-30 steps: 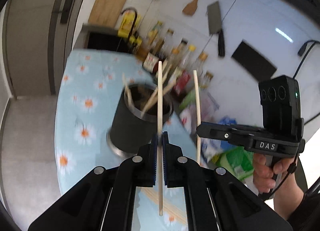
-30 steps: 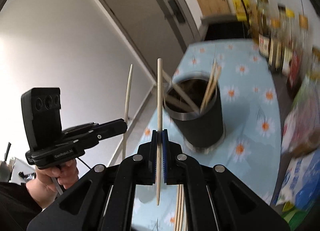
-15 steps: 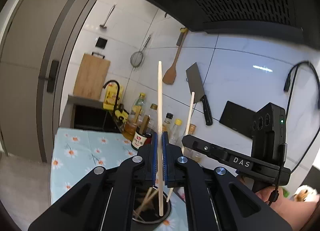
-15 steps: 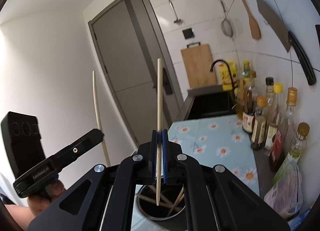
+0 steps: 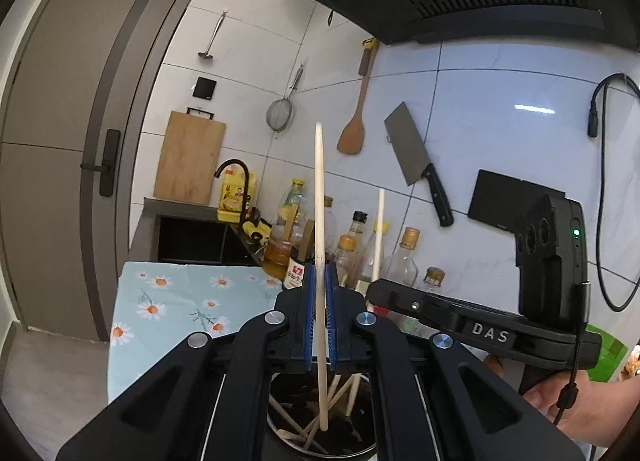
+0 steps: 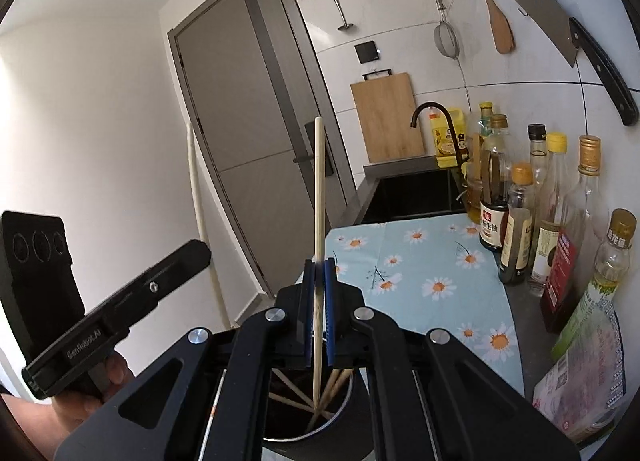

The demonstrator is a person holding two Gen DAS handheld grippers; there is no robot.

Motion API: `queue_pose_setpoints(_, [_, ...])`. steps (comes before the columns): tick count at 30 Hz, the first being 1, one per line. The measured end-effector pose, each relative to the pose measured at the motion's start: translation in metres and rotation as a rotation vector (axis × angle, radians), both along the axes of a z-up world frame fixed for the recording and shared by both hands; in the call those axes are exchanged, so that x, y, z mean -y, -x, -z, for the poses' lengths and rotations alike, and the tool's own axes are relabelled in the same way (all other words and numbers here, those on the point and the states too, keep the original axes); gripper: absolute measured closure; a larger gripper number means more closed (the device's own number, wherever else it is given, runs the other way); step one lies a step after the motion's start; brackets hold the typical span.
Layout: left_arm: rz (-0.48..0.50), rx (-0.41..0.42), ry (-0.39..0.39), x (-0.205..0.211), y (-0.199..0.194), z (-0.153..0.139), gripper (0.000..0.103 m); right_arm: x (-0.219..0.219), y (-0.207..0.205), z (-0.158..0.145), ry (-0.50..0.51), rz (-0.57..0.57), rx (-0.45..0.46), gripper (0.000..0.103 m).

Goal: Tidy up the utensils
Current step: 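Carry both held chopsticks over the black cup and open both tools, then move both open tools back down to the remaining chopsticks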

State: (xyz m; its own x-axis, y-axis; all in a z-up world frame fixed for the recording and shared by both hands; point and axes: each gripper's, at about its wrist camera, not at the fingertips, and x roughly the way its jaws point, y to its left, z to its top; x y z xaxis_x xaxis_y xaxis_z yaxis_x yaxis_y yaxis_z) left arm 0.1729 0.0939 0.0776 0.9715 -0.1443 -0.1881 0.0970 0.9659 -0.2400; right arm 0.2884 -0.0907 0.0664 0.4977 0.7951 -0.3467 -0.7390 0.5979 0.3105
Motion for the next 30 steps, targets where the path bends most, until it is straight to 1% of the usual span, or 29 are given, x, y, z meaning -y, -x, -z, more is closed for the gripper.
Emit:
queue_pose_setpoints(1, [0.001, -0.011, 0.002, -0.001, 0.000, 0.001, 0.096, 0.000, 0.001, 0.000, 0.003, -0.001, 0.000, 0.090])
queue_pose_setpoints(2, [-0.016, -0.027, -0.010, -0.001, -0.001, 0.001, 0.086, 0.001, 0.003, 0.000, 0.013, 0.012, 0.009, 0.088])
queue_pose_setpoints(4, [-0.016, -0.038, -0.007, -0.002, -0.001, 0.001, 0.076, 0.003, 0.006, -0.003, 0.015, 0.013, 0.023, 0.088])
queue_pose_setpoints(8, [-0.021, -0.053, -0.002, -0.002, 0.003, 0.001, 0.076, 0.009, 0.010, -0.008, -0.002, 0.002, 0.023, 0.088])
queue_pose_setpoints(16, [-0.038, -0.081, -0.003, 0.000, 0.014, -0.001, 0.076, 0.025, 0.015, -0.014, -0.034, 0.000, -0.015, 0.086])
queue_pose_setpoints(17, [-0.040, -0.087, -0.001, 0.000, 0.017, -0.002, 0.076, 0.027, 0.016, -0.016, -0.035, -0.003, -0.019, 0.084])
queue_pose_setpoints(19, [-0.036, -0.099, 0.007, -0.001, 0.024, -0.007, 0.076, 0.034, 0.023, -0.019, -0.037, -0.028, -0.041, 0.064])
queue_pose_setpoints(20, [-0.039, -0.104, 0.003, -0.001, 0.029, -0.010, 0.076, 0.036, 0.025, -0.021, -0.032, -0.047, -0.056, 0.063])
queue_pose_setpoints(25, [-0.045, -0.163, -0.004, 0.000, 0.059, -0.020, 0.076, 0.055, 0.045, -0.025, 0.049, -0.110, -0.090, 0.063])
queue_pose_setpoints(27, [-0.041, -0.223, 0.001, 0.001, 0.069, -0.017, 0.075, 0.061, 0.052, -0.021, 0.097, -0.142, -0.127, 0.063])
queue_pose_setpoints(30, [-0.056, -0.314, 0.024, 0.002, 0.080, -0.008, 0.075, 0.064, 0.066, -0.013, 0.169, -0.177, -0.142, 0.063])
